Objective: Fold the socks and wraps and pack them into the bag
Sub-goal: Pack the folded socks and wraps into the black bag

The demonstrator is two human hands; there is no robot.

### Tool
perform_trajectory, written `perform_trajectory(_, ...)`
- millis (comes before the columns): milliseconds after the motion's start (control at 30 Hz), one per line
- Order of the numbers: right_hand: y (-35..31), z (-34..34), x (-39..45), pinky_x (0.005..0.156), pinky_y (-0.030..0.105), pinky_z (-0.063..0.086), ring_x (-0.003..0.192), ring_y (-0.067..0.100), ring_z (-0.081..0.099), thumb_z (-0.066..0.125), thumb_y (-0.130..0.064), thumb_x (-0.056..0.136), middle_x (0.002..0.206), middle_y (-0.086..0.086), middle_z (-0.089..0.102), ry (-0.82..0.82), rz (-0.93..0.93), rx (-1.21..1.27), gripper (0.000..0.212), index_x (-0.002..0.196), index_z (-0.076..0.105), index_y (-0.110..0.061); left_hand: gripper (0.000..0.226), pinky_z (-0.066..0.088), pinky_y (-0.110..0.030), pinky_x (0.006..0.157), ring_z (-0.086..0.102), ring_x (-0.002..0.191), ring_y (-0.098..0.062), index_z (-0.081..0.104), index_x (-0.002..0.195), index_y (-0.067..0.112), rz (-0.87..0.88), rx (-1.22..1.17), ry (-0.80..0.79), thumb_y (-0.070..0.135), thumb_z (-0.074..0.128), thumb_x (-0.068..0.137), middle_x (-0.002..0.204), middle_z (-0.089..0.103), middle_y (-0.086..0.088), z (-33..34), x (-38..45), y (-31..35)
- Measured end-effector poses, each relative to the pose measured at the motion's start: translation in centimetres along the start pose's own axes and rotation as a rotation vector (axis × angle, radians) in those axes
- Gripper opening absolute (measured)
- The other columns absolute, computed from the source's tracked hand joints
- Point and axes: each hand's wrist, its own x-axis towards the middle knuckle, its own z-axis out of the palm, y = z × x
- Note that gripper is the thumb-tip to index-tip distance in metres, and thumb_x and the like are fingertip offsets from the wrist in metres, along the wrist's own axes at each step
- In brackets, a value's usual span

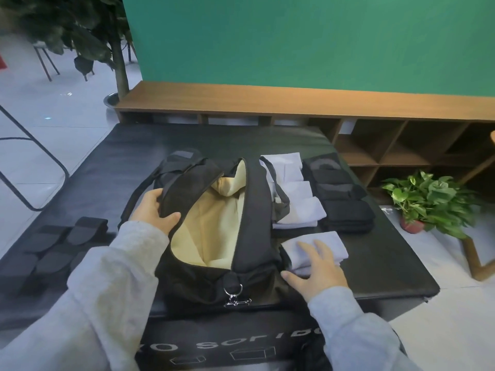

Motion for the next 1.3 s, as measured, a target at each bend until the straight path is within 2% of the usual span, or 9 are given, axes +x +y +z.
perform_trajectory(167, -0.1, 0.5, 0.4, 0.098, 0.027, 0.039, 0.126, 0.027, 0.035, 0.064, -0.054, 0.078, 0.153, -0.015, 0.001, -0.066, 0.02, -0.085, 0.074, 0.138, 0.02, -0.049, 0.062, 0.045, -0.048, 0.096, 0.055, 0.112, -0.034, 0.033, 0.138, 0.013, 0.003, 0.008, -0.001, 0.01, 0.065, 0.085, 0.12, 0.059, -0.017, 0.1, 0.1, -0.1)
perform_trajectory(333, 0.1, 1.1, 0.8, 0.098, 0.025, 0.038, 0.124, 0.023, 0.031, 0.065, -0.048, 0.081, 0.15, -0.016, 0.009, -0.008, 0.008, -0.071, 0.062, 0.134, 0.033, -0.045, 0.062, 0.046, -0.047, 0.094, 0.056, 0.11, -0.033, 0.033, 0.138, 0.015, -0.003, 0.007, 0.0, 0.011, 0.064, 0.085, 0.117, 0.06, -0.016, 0.3, 0.1, -0.2)
perform_trajectory(467, 0.3, 0.9, 1.3, 0.088, 0.023, 0.034, 0.12, 0.02, 0.035, 0.053, -0.055, 0.085, 0.143, -0.019, 0.027, 0.033, 0.057, 0.119, 0.03, 0.109, 0.058, -0.036, 0.061, 0.044, -0.047, 0.096, 0.054, 0.111, -0.034, 0.033, 0.138, 0.013, -0.007, 0.012, 0.001, 0.009, 0.064, 0.085, 0.118, 0.058, -0.017, 0.3, 0.0, 0.0)
perform_trajectory(567, 1.1, 0.5, 2.1, 0.082, 0.021, 0.03, 0.112, 0.02, 0.043, 0.044, -0.039, 0.095, 0.138, -0.016, 0.04, 0.046, 0.084, 0.201, 0.029, 0.098, 0.068, -0.023, 0.061, 0.043, -0.047, 0.097, 0.054, 0.113, -0.034, 0.034, 0.138, 0.013, -0.011, 0.009, -0.001, 0.008, 0.063, 0.085, 0.119, 0.058, -0.016, 0.2, -0.2, -0.1)
perform_trajectory(667, 2.3, 1.2, 2.6, 0.081, 0.02, 0.031, 0.109, 0.02, 0.046, 0.053, -0.02, 0.093, 0.132, -0.016, 0.042, 0.109, 0.052, 0.299, 0.02, 0.08, 0.068, -0.025, 0.061, 0.044, -0.049, 0.096, 0.055, 0.111, -0.033, 0.034, 0.138, 0.015, -0.01, 0.01, -0.008, 0.01, 0.064, 0.085, 0.118, 0.059, -0.015, 0.2, 0.0, -0.2)
perform_trajectory(800, 2.2, 1.2, 2.1, 0.084, 0.015, 0.036, 0.106, 0.006, 0.039, 0.062, 0.002, 0.085, 0.135, -0.015, 0.031, 0.191, 0.107, 0.739, 0.024, 0.098, 0.067, -0.019, 0.061, 0.045, -0.05, 0.095, 0.056, 0.11, -0.034, 0.034, 0.138, 0.016, -0.012, 0.003, -0.01, 0.01, 0.064, 0.085, 0.118, 0.06, -0.016, 0.3, 0.1, -0.3)
perform_trajectory(900, 2.3, 0.7, 1.9, 0.088, 0.015, 0.03, 0.111, 0.01, 0.035, 0.063, -0.002, 0.086, 0.144, -0.002, 0.023, 0.128, 0.1, 0.602, 0.026, 0.101, 0.065, -0.023, 0.062, 0.045, -0.05, 0.096, 0.055, 0.112, -0.035, 0.033, 0.139, 0.015, -0.012, 0.003, -0.009, 0.009, 0.064, 0.085, 0.119, 0.059, -0.017, 0.4, 0.2, -0.4)
perform_trajectory(1133, 2.1, 0.1, 2.7, 0.088, 0.026, 0.042, 0.106, 0.022, 0.051, 0.056, -0.033, 0.091, 0.122, 0.005, 0.051, -0.079, 0.194, 0.307, 0.036, 0.125, 0.049, -0.044, 0.064, 0.044, -0.048, 0.097, 0.054, 0.115, -0.033, 0.032, 0.14, 0.015, -0.025, -0.005, 0.002, 0.009, 0.064, 0.085, 0.124, 0.058, -0.016, 0.8, 0.1, -0.5)
perform_trajectory(1300, 1.8, 0.6, 2.3, 0.081, 0.027, 0.041, 0.095, 0.02, 0.049, 0.055, -0.03, 0.091, 0.114, 0.004, 0.044, -0.027, 0.176, 0.353, 0.032, 0.117, 0.048, -0.046, 0.063, 0.043, -0.044, 0.096, 0.053, 0.116, -0.032, 0.03, 0.14, 0.014, -0.01, -0.007, 0.018, 0.007, 0.061, 0.086, 0.125, 0.056, -0.015, 1.3, -0.2, 0.3)
